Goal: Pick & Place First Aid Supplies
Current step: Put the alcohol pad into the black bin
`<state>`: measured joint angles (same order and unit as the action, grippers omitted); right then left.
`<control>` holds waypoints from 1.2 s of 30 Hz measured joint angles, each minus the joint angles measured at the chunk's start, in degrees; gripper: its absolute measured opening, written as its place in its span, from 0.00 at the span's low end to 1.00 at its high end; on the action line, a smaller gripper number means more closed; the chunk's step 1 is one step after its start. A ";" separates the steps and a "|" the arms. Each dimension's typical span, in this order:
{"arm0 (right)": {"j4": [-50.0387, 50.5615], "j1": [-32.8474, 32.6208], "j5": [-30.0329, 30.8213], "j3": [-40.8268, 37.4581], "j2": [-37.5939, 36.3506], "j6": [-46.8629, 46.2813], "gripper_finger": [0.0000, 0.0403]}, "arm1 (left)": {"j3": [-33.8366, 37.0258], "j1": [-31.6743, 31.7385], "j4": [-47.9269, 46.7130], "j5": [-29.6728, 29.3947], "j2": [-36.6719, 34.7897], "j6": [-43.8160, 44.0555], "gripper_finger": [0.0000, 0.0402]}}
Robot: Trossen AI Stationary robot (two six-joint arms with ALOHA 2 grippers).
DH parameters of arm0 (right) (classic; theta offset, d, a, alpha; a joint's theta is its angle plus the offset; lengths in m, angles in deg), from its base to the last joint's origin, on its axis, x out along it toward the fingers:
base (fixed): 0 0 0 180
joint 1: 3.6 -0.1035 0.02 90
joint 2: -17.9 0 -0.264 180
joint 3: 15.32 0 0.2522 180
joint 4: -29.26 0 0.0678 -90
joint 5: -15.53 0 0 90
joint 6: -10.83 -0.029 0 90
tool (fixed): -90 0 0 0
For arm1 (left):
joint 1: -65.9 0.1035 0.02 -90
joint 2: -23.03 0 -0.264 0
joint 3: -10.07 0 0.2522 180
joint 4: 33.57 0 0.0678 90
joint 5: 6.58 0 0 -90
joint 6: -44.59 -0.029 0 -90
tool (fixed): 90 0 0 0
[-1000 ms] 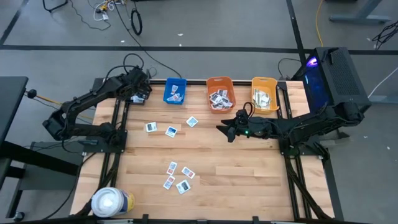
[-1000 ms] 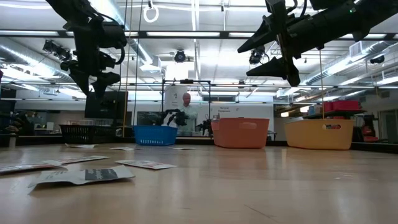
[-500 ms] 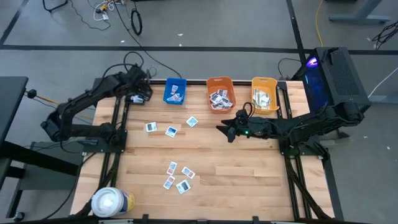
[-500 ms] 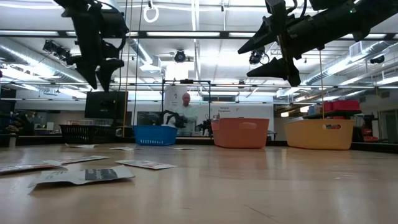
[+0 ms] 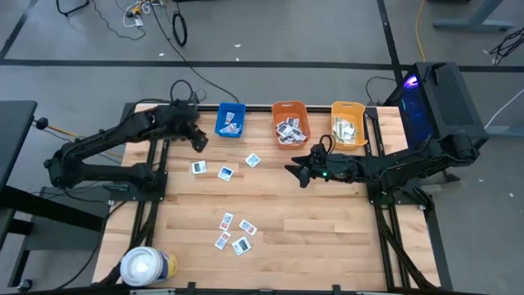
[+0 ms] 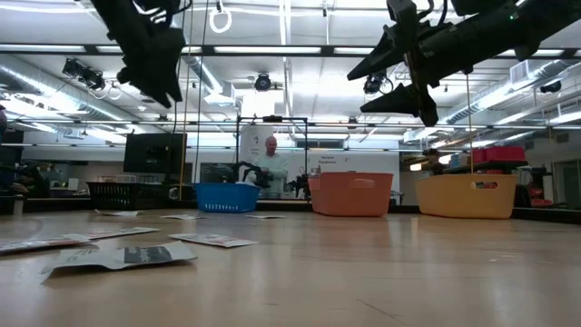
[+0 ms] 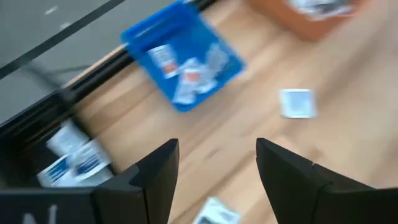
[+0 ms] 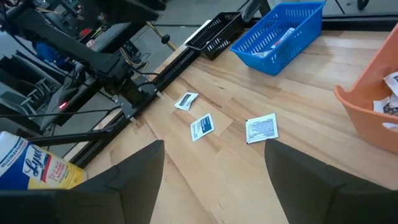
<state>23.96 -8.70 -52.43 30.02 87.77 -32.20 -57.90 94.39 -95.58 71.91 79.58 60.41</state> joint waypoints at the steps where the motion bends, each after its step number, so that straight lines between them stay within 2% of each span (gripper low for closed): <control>1: 0.00 0.12 0.00 0.02 0.00 0.02 0.69 | 0.02 -1.41 0.58 0.78 -0.37 -0.48 0.54; 5: 0.00 0.62 0.00 0.01 0.00 0.02 0.69 | 2.13 -7.20 3.73 4.61 -2.33 -4.64 0.54; 9: 0.29 0.91 0.02 0.02 0.00 0.04 0.69 | 8.18 -11.32 14.24 9.65 -6.16 -4.05 0.54; 15: 0.31 0.89 -1.13 0.01 -0.01 0.21 0.69 | 17.97 -14.94 25.66 9.87 -10.32 2.28 0.54; 19: 0.30 0.89 -3.79 0.02 0.00 2.63 0.69 | 21.58 -17.72 30.89 9.84 -11.59 6.02 0.54; 28: -2.74 0.89 -5.16 0.02 0.00 6.16 0.69 | 21.88 -23.32 31.59 8.13 -11.67 6.09 0.46; 36: -2.04 0.89 -5.16 3.77 0.00 10.90 0.69 | 21.86 -24.65 31.69 8.13 -11.71 6.09 0.40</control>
<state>21.92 -7.81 -57.59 33.79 87.77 -21.30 -36.05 69.75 -63.89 80.04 67.87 66.50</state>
